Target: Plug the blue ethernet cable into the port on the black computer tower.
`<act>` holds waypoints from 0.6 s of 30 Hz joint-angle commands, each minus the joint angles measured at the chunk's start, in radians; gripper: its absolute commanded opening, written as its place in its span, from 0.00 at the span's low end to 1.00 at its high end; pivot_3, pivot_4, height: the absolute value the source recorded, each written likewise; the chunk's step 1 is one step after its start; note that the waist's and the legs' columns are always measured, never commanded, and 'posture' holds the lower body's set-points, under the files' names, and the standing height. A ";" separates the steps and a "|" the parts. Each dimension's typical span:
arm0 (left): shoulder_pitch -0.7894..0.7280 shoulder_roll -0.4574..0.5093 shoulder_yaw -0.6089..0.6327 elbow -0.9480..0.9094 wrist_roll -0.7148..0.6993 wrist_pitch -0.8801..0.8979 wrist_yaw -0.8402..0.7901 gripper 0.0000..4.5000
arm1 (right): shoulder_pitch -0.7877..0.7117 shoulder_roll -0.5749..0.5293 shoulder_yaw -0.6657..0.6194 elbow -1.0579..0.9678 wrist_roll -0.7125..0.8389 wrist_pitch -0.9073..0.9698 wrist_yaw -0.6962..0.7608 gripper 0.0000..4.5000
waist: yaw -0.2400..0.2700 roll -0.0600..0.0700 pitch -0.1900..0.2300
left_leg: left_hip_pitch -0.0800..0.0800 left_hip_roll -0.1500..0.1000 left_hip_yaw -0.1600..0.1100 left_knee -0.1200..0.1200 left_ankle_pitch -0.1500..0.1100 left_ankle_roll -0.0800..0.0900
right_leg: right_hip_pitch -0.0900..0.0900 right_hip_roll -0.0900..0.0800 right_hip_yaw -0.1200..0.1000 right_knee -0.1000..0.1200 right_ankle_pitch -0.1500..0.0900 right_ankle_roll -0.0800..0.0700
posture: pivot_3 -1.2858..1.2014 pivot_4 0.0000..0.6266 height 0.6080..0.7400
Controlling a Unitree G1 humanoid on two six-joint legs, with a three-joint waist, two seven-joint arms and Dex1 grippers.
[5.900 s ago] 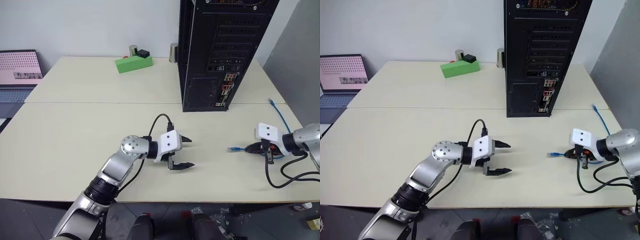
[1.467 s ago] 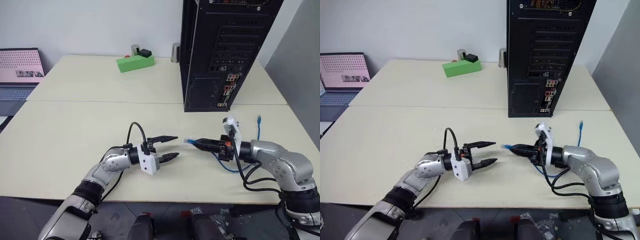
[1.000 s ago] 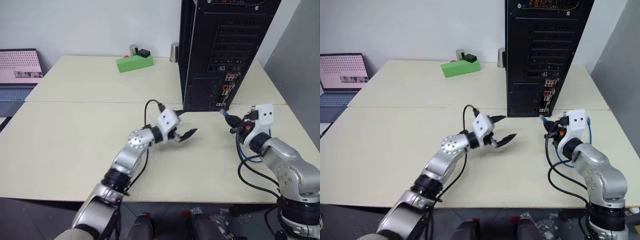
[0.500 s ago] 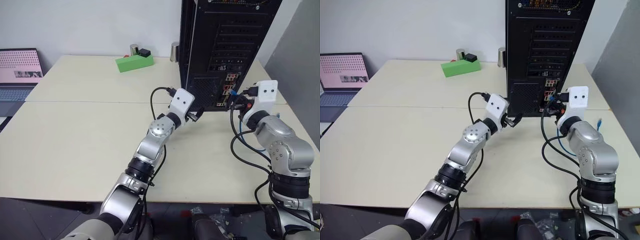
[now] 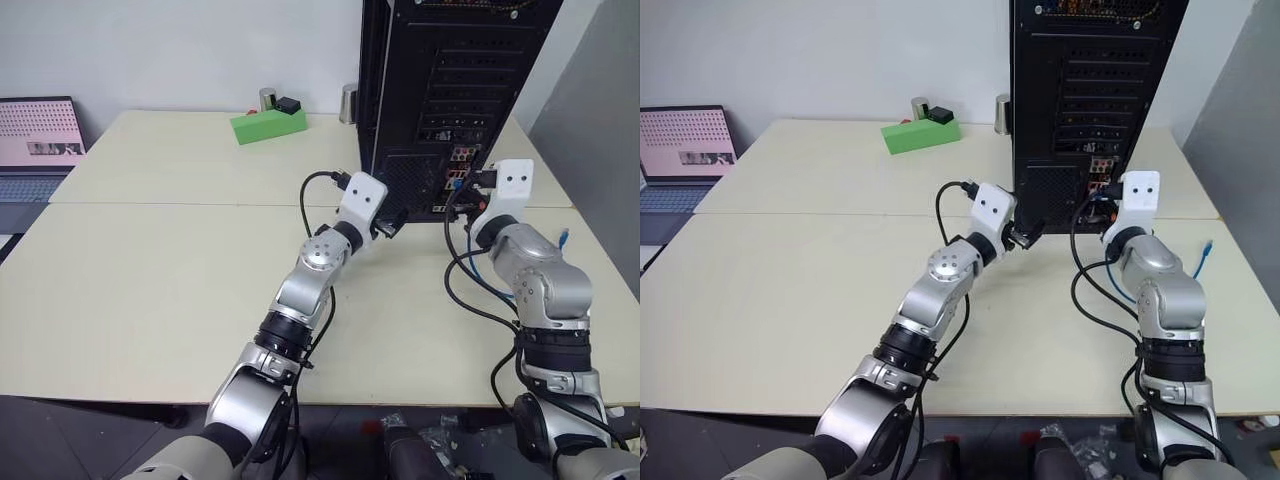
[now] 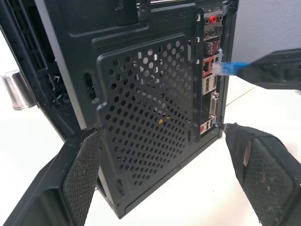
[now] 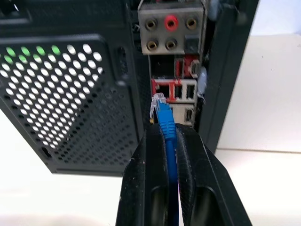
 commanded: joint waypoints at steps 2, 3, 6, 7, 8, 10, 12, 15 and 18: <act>-0.009 -0.007 -0.002 -0.041 0.011 -0.009 -0.005 0.95 | -0.037 0.003 -0.017 -0.002 -0.013 -0.039 -0.007 0.00 | 0.000 0.000 0.000 | 0.000 0.000 0.000 0.000 0.000 0.000 | 0.000 0.000 0.000 0.000 0.000 0.000 | 0.52 0.24 1.00; -0.008 -0.008 -0.002 -0.041 0.011 -0.008 -0.006 0.95 | -0.037 0.003 -0.017 0.000 -0.015 -0.042 -0.009 0.00 | 0.000 0.000 0.000 | 0.000 0.000 0.000 0.000 0.000 0.000 | 0.000 0.000 0.000 0.000 0.000 0.000 | 0.52 0.24 1.00; -0.006 -0.011 -0.002 -0.047 0.011 -0.003 -0.010 0.95 | -0.037 0.001 -0.020 0.009 -0.019 -0.050 -0.011 0.00 | 0.000 0.000 0.000 | 0.000 0.000 0.000 0.000 0.000 0.000 | 0.000 0.000 0.000 0.000 0.000 0.000 | 0.52 0.24 1.00; -0.005 -0.011 -0.002 -0.048 0.011 -0.002 -0.011 0.95 | -0.037 0.001 -0.023 0.011 -0.019 -0.052 -0.013 0.00 | 0.000 0.000 0.000 | 0.000 0.000 0.000 0.000 0.000 0.000 | 0.000 0.000 0.000 0.000 0.000 0.000 | 0.52 0.24 1.00; -0.005 -0.011 -0.002 -0.049 0.011 -0.001 -0.012 0.95 | -0.036 0.001 -0.025 0.012 -0.020 -0.054 -0.013 0.00 | 0.000 0.000 0.000 | 0.000 0.000 0.000 0.000 0.000 0.000 | 0.000 0.000 0.000 0.000 0.000 0.000 | 0.52 0.24 1.00; -0.007 -0.010 -0.002 -0.046 0.011 -0.002 -0.014 0.95 | -0.035 0.003 -0.028 0.016 -0.021 -0.057 -0.013 0.00 | 0.000 0.000 0.000 | 0.000 0.000 0.000 0.000 0.000 0.000 | 0.000 0.000 0.000 0.000 0.000 0.000 | 0.52 0.24 1.00; -0.007 -0.008 0.000 -0.046 0.011 -0.001 -0.016 0.95 | -0.033 0.005 -0.027 0.012 -0.020 -0.057 -0.013 0.00 | 0.000 0.000 0.000 | 0.000 0.000 0.000 0.000 0.000 0.000 | 0.000 0.000 0.000 0.000 0.000 0.000 | 0.52 0.24 1.00; -0.009 -0.006 0.000 -0.042 0.011 -0.002 -0.018 0.95 | -0.036 0.009 -0.026 0.018 -0.020 -0.062 -0.013 0.00 | 0.000 0.000 0.000 | 0.000 0.000 0.000 0.000 0.000 0.000 | 0.000 0.000 0.000 0.000 0.000 0.000 | 0.52 0.24 1.00; -0.007 -0.007 -0.002 -0.046 0.011 0.001 -0.019 0.95 | -0.038 0.009 -0.025 0.020 -0.022 -0.065 -0.013 0.00 | 0.000 0.000 0.000 | 0.000 0.000 0.000 0.000 0.000 0.000 | 0.000 0.000 0.000 0.000 0.000 0.000 | 0.52 0.24 1.00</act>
